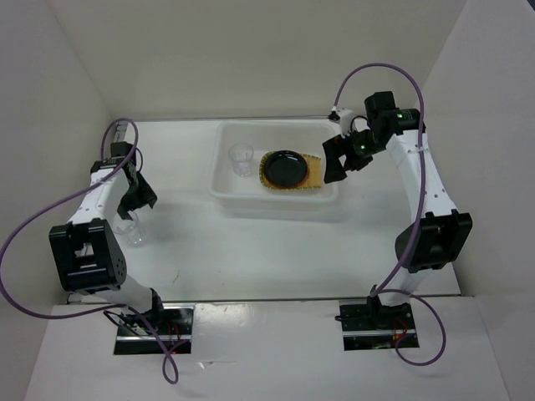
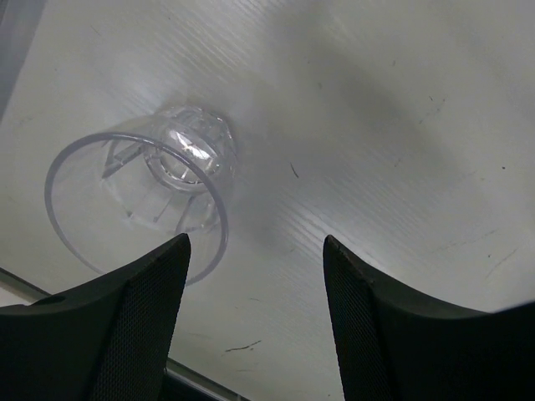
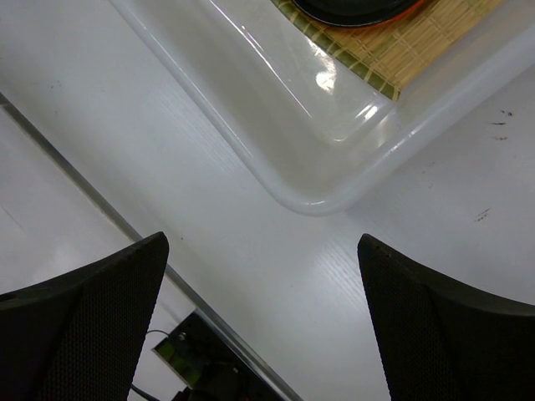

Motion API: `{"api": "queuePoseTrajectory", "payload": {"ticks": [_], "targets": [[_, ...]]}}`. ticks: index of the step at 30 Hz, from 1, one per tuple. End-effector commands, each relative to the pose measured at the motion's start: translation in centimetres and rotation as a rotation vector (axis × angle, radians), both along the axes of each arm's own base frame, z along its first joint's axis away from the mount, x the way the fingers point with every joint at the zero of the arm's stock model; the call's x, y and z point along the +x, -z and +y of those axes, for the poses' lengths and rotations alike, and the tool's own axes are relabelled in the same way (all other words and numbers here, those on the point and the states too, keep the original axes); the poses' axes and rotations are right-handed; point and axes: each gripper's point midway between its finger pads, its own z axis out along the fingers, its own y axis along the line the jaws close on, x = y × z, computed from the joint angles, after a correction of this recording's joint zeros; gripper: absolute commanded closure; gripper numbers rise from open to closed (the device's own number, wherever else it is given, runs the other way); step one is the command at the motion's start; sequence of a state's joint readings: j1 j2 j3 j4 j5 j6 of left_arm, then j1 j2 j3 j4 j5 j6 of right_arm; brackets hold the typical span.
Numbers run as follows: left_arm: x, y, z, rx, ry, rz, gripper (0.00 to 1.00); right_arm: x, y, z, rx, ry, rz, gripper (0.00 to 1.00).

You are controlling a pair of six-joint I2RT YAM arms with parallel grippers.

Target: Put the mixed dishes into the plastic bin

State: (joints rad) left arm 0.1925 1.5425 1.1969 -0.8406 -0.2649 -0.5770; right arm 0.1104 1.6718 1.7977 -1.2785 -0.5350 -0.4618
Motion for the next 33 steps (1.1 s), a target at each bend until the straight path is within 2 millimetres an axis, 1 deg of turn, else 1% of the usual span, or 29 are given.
{"api": "queuePoseTrajectory", "payload": {"ticks": [1, 3, 4, 5, 6, 8, 9, 11, 14, 15, 18, 19, 21, 22, 23, 24, 27, 28, 29, 30, 31, 32, 33], "targets": [[0.4, 0.1, 1.6, 0.041, -0.012, -0.007, 0.28, 0.0, -1.3, -0.3, 0.000, 0.012, -0.059, 0.02], [0.6, 0.0, 2.3, 0.047, -0.023, -0.023, 0.28, 0.0, -1.3, -0.3, 0.000, 0.012, -0.059, 0.02], [0.4, 0.6, 2.3, 0.043, -0.023, -0.004, 0.28, 0.0, -1.3, -0.3, 0.000, 0.012, -0.059, 0.02], [0.7, 0.8, 2.2, 0.038, -0.012, -0.006, 0.28, 0.0, -1.3, -0.3, 0.000, 0.012, -0.059, 0.02], [0.6, 1.5, 2.4, 0.025, -0.019, 0.004, 0.30, 0.0, -1.3, -0.3, 0.000, 0.012, -0.059, 0.02], [0.3, 2.1, 2.1, 0.013, -0.007, 0.022, 0.32, 0.1, -1.2, -0.5, -0.009, 0.016, -0.060, 0.02], [0.3, 2.5, 2.1, 0.009, -0.006, 0.037, 0.37, 0.1, -1.2, -0.5, -0.009, 0.016, -0.060, 0.02], [0.6, 3.0, 2.2, 0.011, -0.006, 0.031, 0.42, 0.1, -1.2, -0.5, -0.012, 0.009, -0.065, 0.02], [0.6, 3.5, 1.8, -0.011, 0.000, 0.035, 0.45, 0.0, -0.9, -0.5, -0.013, 0.009, -0.056, 0.02], [0.5, 3.8, 1.8, -0.014, 0.000, 0.044, 0.52, 0.0, -0.9, -0.7, -0.021, 0.013, -0.057, 0.02], [0.7, 3.7, 1.9, -0.009, 0.010, 0.038, 0.71, 0.0, -0.9, -0.7, -0.021, 0.013, -0.057, 0.02], [0.7, 3.7, 1.9, -0.009, 0.010, 0.038, 0.85, 0.0, -0.9, -0.7, -0.021, 0.013, -0.057, 0.02], [0.9, 3.4, 1.9, -0.008, 0.010, 0.035, 0.97, 0.0, -0.9, -0.7, -0.021, 0.013, -0.057, 0.02], [0.8, 3.1, 2.2, 0.008, 0.005, 0.030, 1.00, -0.1, -0.6, -0.7, -0.022, 0.013, -0.048, 0.02], [0.9, 2.0, 2.4, 0.025, 0.011, 0.012, 1.00, -0.1, -0.6, -0.7, -0.022, 0.013, -0.048, 0.02], [1.6, 0.8, 2.8, 0.044, 0.006, -0.023, 1.00, -0.1, -0.6, -0.7, -0.022, 0.013, -0.048, 0.02], [3.0, -3.8, 2.9, 0.072, 0.030, -0.160, 1.00, -0.1, -0.6, -0.7, -0.022, 0.013, -0.048, 0.02], [4.2, -7.5, 2.8, 0.087, 0.039, -0.292, 1.00, 0.0, -0.3, -0.7, -0.023, 0.013, -0.039, 0.02], [4.7, -9.5, 2.4, 0.086, 0.062, -0.361, 1.00, 0.0, -0.3, -0.7, -0.023, 0.013, -0.039, 0.02], [5.2, -11.4, 1.6, 0.055, 0.093, -0.426, 1.00, 0.1, -0.6, -0.7, -0.022, 0.013, -0.048, 0.02], [5.6, -14.0, 1.5, 0.058, 0.100, -0.468, 1.00, 0.1, -0.6, -0.7, -0.022, 0.013, -0.048, 0.02], [6.4, -14.9, 0.5, 0.020, 0.091, -0.503, 1.00, 0.2, -0.3, -0.6, -0.023, 0.013, -0.039, 0.02], [6.6, -16.2, -0.5, -0.008, 0.109, -0.546, 1.00, 0.4, -0.6, -0.6, -0.022, 0.013, -0.049, 0.02]]}}
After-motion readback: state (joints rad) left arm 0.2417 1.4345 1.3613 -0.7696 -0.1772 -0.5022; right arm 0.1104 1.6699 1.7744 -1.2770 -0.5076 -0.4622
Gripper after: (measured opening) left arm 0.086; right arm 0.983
